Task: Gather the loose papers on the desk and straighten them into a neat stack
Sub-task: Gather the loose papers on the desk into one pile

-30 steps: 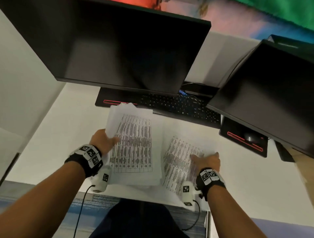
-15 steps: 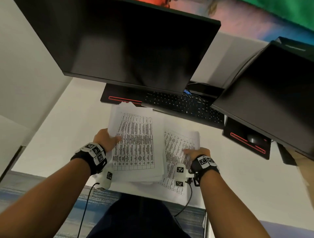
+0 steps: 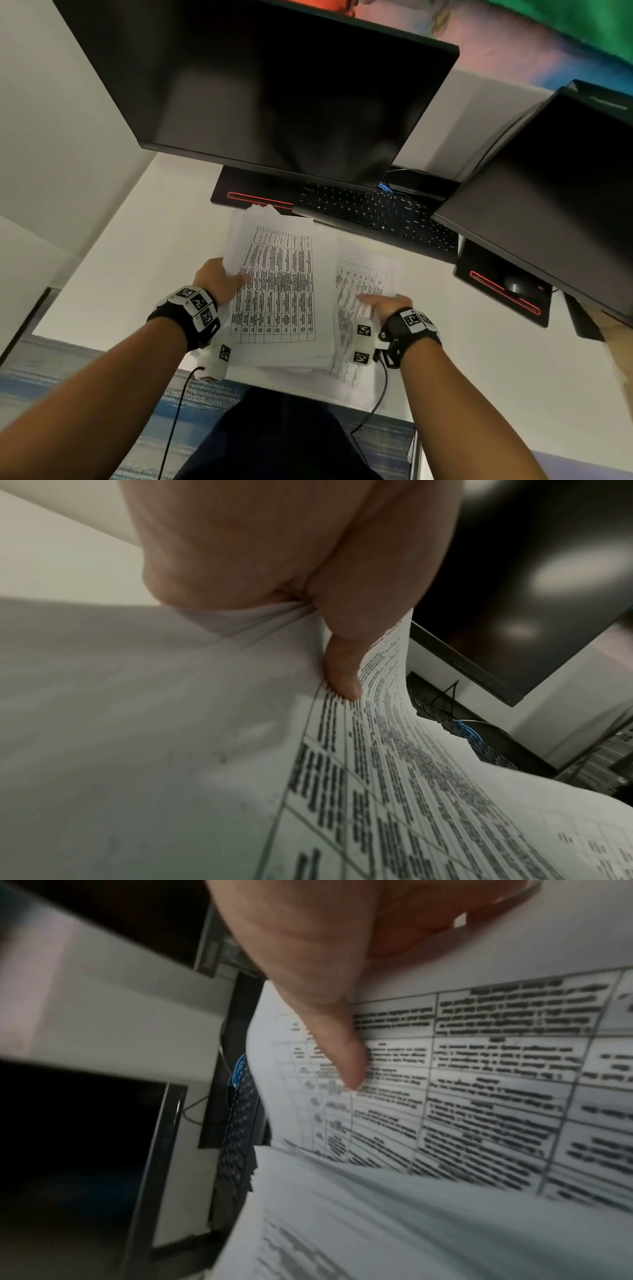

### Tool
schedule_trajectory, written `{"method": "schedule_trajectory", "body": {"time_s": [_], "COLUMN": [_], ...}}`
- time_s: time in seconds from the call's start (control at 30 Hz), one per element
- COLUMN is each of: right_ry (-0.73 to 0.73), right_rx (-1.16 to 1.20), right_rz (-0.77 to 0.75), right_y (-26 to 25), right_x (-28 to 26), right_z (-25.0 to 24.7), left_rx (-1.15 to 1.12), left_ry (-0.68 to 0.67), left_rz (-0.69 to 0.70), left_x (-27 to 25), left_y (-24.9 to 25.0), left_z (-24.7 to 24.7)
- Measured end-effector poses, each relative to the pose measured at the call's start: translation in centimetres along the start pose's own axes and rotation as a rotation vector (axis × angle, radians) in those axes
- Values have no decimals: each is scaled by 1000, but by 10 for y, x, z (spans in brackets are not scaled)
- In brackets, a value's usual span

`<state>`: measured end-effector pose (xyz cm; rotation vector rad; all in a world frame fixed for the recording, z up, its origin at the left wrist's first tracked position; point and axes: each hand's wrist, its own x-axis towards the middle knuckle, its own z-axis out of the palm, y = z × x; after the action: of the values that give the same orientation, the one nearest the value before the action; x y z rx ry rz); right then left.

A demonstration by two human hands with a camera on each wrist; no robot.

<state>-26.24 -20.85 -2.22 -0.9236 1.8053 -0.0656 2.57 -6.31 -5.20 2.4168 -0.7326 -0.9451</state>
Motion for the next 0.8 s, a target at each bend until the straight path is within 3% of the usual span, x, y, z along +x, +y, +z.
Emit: {"method": "schedule_trajectory", "body": {"time_s": [0.1,0.33,0.4,0.47,0.57,0.7,0.8], "right_ry": [69,457,434,316,153,-5,-8], "right_rx": [17,-230,-146,-12,125,315,290], "right_rz": [-131,-744,-906,-985,-974,-743,-575], "right_y": [-7,-77,-94,-102,-103,-88,-69], "right_x": [-13,-80,-108,-129,-138,-95,-41], "right_z": [-6,-60,-75,-87,-94,-88,-64], "left_rx": [-12,17,22,26,17,63,-18], "left_ry": [-17,-35,-58,-84,-125,-197,-208], "left_rz": [-2,-23,-21,-19,-20,55,13], "left_x": [0,3,2,-1,-5,-12,-17], "left_y": [-4,-6,1,10,20,38,43], "left_z": [-3,-10,-7,-3,13,32,36]}}
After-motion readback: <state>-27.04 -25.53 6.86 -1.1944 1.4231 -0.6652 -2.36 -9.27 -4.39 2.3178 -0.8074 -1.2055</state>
